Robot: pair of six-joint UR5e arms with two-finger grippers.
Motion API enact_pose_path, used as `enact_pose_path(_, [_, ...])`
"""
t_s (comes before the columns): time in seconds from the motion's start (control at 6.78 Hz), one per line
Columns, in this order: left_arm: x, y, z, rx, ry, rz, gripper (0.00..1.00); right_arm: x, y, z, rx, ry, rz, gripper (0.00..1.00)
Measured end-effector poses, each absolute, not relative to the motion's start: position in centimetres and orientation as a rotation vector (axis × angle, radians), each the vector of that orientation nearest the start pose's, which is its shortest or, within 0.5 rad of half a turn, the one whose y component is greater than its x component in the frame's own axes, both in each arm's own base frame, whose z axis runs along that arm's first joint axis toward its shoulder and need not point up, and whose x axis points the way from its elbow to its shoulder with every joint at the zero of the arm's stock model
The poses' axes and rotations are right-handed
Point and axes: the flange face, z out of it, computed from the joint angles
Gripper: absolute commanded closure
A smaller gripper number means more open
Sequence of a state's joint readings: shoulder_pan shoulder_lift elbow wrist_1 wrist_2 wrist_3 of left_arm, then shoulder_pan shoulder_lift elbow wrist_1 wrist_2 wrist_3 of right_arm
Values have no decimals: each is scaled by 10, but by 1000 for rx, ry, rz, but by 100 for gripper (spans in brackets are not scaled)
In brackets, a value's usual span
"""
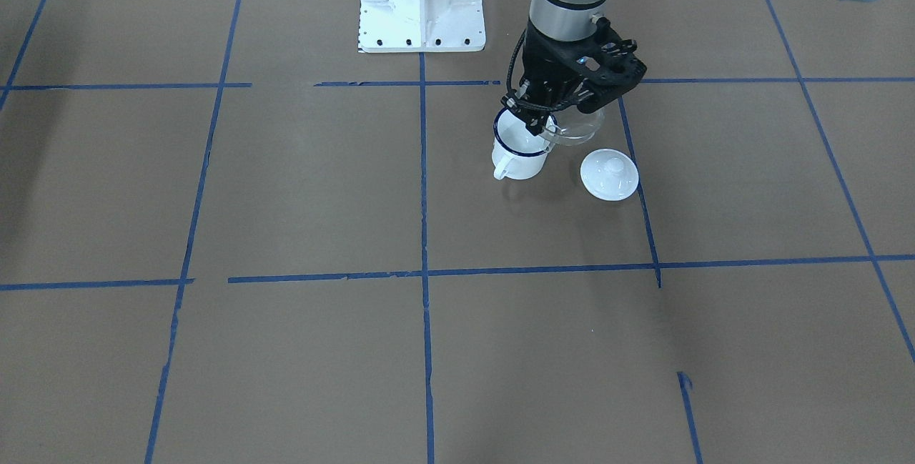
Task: Remove funnel from cup
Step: 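Grasp the funnel with the left gripper and lift it out of the mug, then carry the funnel farther from the robot and release it on the table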
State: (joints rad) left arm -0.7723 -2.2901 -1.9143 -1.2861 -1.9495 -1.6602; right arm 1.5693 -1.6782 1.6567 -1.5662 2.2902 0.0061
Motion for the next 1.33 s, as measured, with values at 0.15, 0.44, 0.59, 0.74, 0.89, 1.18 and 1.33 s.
enact_pose_path(0.15, [358,-531,145,-56,923,-773,100,67,-445,670,-19,-719,10,0])
enact_pose_path(0.44, [368,-592,181,0,1095,-978,100,67,-445,670,-19,-719,11,0])
enact_pose_path(0.59, [380,-618,209,45,1177,-1072,100,67,-445,670,-19,-719,10,0])
enact_pose_path(0.74, [396,-639,243,115,1252,-1160,100,67,-445,670,-19,-719,10,0])
enact_pose_path(0.89, [409,-651,274,184,1302,-1215,100,67,-445,670,-19,-719,10,0])
enact_pose_path(1.18, [422,-658,310,237,1368,-1247,100,67,-445,670,-19,-719,10,0])
enact_pose_path(1.33, [425,-658,324,239,1413,-1247,88,67,-445,670,-19,-719,10,0])
